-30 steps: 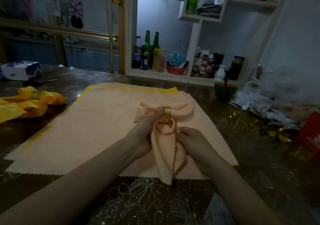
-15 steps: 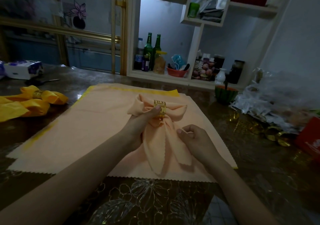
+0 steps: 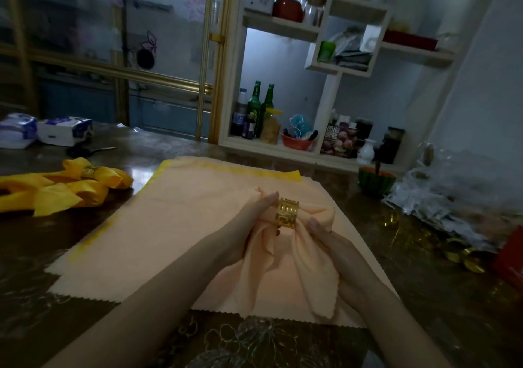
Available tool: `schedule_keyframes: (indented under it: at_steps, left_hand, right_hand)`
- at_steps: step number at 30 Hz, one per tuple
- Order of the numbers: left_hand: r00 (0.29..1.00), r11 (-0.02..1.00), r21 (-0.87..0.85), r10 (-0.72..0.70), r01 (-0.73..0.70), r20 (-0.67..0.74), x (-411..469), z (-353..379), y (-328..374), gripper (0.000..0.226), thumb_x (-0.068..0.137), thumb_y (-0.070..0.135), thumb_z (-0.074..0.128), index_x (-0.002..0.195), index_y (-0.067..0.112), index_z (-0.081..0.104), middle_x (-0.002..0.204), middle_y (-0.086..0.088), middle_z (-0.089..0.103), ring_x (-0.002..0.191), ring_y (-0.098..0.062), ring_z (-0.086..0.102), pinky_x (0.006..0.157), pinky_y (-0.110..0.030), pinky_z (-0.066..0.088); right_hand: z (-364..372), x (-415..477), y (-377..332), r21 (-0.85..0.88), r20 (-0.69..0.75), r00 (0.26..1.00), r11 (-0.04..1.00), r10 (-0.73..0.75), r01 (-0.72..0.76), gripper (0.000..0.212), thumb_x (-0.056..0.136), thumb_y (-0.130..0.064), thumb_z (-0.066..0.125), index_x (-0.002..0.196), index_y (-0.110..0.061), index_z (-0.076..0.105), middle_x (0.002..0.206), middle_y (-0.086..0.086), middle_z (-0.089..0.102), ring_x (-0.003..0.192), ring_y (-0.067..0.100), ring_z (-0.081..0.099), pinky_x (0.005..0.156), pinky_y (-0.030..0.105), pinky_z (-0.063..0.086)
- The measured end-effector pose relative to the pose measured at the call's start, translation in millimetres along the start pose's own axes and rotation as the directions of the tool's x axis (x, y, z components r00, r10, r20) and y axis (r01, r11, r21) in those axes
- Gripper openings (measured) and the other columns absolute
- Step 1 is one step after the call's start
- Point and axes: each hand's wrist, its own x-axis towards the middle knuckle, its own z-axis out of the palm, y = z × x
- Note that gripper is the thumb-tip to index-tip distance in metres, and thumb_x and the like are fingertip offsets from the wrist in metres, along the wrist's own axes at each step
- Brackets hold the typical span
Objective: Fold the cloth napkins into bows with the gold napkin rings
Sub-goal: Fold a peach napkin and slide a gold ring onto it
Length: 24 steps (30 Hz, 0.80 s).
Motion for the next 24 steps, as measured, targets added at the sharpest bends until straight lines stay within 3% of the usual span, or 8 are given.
schedule_keyframes:
  at_steps: [3, 7, 10, 13, 14, 17, 21, 24]
  left_hand:
    - [0.994, 0.992, 0.112, 0.068, -0.058, -0.087, -3, -19, 1, 0.025, 0.084, 0.043, 0.063, 0.093, 0.021, 0.059, 0.094, -0.008, 0.065, 0.091, -0.024, 0.062, 0.084, -0.036, 0.051]
    - [0.962, 0.985, 0.108, 0.156, -0.135, -0.223, -19, -44, 10, 0.064, 0.065, 0.056, 0.074, 0.114, 0.016, 0.061, 0.109, -0.011, 0.066, 0.102, -0.028, 0.062, 0.095, -0.048, 0.048]
    - [0.94, 0.97, 0.143, 0.229, -0.198, -0.254, -40, -87, 19, 0.056, 0.065, 0.038, 0.082, 0.11, 0.011, 0.063, 0.104, -0.011, 0.069, 0.102, -0.027, 0.064, 0.091, -0.042, 0.052]
    - [0.91, 0.942, 0.271, 0.278, -0.196, -0.308, -68, -124, 24, 0.06, 0.064, 0.017, 0.085, 0.117, 0.009, 0.058, 0.107, -0.008, 0.068, 0.099, -0.017, 0.065, 0.074, -0.02, 0.055]
    - [0.905, 0.935, 0.313, 0.273, -0.17, -0.325, -79, -138, 26, 0.058, 0.067, 0.015, 0.083, 0.118, 0.011, 0.056, 0.106, -0.006, 0.067, 0.095, -0.012, 0.065, 0.07, -0.017, 0.054]
    - [0.892, 0.926, 0.359, 0.255, -0.114, -0.374, -125, -193, 40, 0.038, 0.075, 0.009, 0.075, 0.11, 0.015, 0.061, 0.096, -0.002, 0.069, 0.08, -0.006, 0.067, 0.067, -0.018, 0.054]
    - [0.808, 0.9, 0.434, 0.274, -0.025, -0.522, -182, -241, 58, 0.035, 0.079, 0.023, 0.072, 0.109, 0.025, 0.054, 0.101, 0.005, 0.064, 0.089, -0.009, 0.061, 0.066, -0.02, 0.045]
    - [0.769, 0.944, 0.33, 0.195, 0.022, -0.609, -207, -266, 75, 0.034, 0.072, 0.014, 0.077, 0.092, 0.026, 0.053, 0.075, 0.002, 0.067, 0.069, -0.012, 0.063, 0.058, -0.024, 0.044]
  right_hand:
    - [25, 4, -2, -0.02, -0.05, 0.999, 1.0, 0.008, -0.009, 0.04, 0.075, -0.044, 0.07, 0.102, -0.016, 0.067, 0.095, 0.008, 0.072, 0.091, 0.027, 0.066, 0.081, 0.037, 0.054]
    - [67, 13, 3, 0.024, -0.051, 0.999, 1.0, -0.005, 0.006, 0.034, 0.079, -0.028, 0.073, 0.107, -0.009, 0.066, 0.099, 0.011, 0.072, 0.095, 0.028, 0.066, 0.092, 0.049, 0.051]
    - [120, 16, 3, 0.014, -0.026, 0.998, 0.998, -0.058, 0.058, 0.026, 0.082, -0.019, 0.071, 0.105, -0.007, 0.067, 0.097, 0.011, 0.071, 0.093, 0.027, 0.066, 0.09, 0.043, 0.053]
    - [174, 9, 4, -0.009, 0.058, 0.991, 0.993, -0.12, 0.121, 0.016, 0.086, -0.001, 0.058, 0.099, -0.004, 0.067, 0.084, 0.008, 0.068, 0.076, 0.02, 0.061, 0.059, 0.016, 0.049]
    - [192, 4, 5, -0.028, 0.093, 0.988, 0.992, -0.12, 0.124, 0.017, 0.086, 0.003, 0.055, 0.097, -0.003, 0.067, 0.082, 0.008, 0.066, 0.072, 0.018, 0.059, 0.054, 0.015, 0.046]
    - [251, -15, 10, -0.043, 0.308, 0.949, 0.995, -0.071, 0.088, 0.013, 0.084, 0.003, 0.057, 0.088, -0.005, 0.066, 0.081, 0.011, 0.065, 0.072, 0.021, 0.057, 0.062, 0.029, 0.045]
    - [291, -27, 25, -0.142, 0.496, 0.861, 0.968, -0.111, 0.207, 0.014, 0.088, -0.005, 0.057, 0.088, -0.019, 0.061, 0.083, 0.001, 0.064, 0.068, 0.007, 0.057, 0.055, 0.014, 0.043]
    - [295, -29, 38, -0.204, 0.513, 0.846, 0.937, -0.143, 0.283, 0.02, 0.089, -0.006, 0.057, 0.084, -0.026, 0.06, 0.084, -0.003, 0.064, 0.07, 0.003, 0.056, 0.058, 0.013, 0.04]
